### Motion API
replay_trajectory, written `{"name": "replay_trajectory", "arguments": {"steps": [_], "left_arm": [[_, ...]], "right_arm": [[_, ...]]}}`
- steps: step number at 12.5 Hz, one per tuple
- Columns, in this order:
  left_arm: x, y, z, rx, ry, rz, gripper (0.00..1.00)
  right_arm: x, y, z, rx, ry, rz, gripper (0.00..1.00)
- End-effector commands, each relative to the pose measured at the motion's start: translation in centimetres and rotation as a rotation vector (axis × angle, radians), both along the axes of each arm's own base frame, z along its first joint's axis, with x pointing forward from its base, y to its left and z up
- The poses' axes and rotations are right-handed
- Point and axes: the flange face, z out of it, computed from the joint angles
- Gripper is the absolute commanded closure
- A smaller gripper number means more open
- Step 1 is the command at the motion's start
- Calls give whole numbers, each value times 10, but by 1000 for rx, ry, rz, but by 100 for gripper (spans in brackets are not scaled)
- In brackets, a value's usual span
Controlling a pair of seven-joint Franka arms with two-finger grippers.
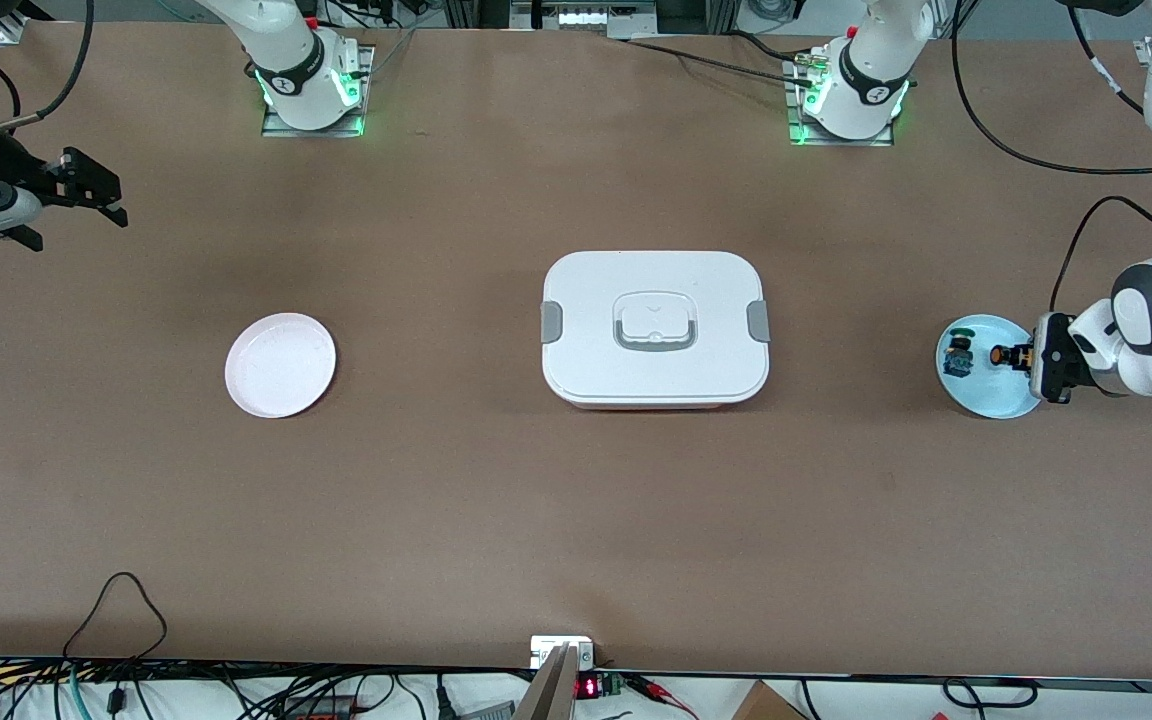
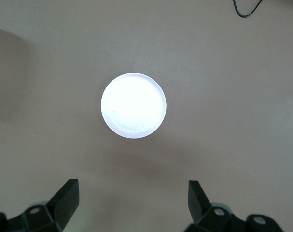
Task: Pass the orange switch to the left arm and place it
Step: 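Lower the switch onto the light-blue plate with the left gripper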
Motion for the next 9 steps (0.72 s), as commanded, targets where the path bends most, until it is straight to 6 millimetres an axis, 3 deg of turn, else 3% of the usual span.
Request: {"name": "replay_trajectory", "arguments": {"steps": [1, 7, 8, 9], "left_arm": [[2, 6, -1, -10, -13, -33, 100], [-8, 10, -25, -17, 0, -21, 100], [-10, 12, -26, -20, 2, -14, 86], [-12, 12, -28, -22, 7, 2, 43]], "right_arm": [[0, -1, 5, 12, -1, -14, 0], [1, -1, 5, 12, -3, -13, 0], [1, -1, 5, 12, -3, -13, 0], [0, -1, 5, 13, -1, -13, 0]]}}
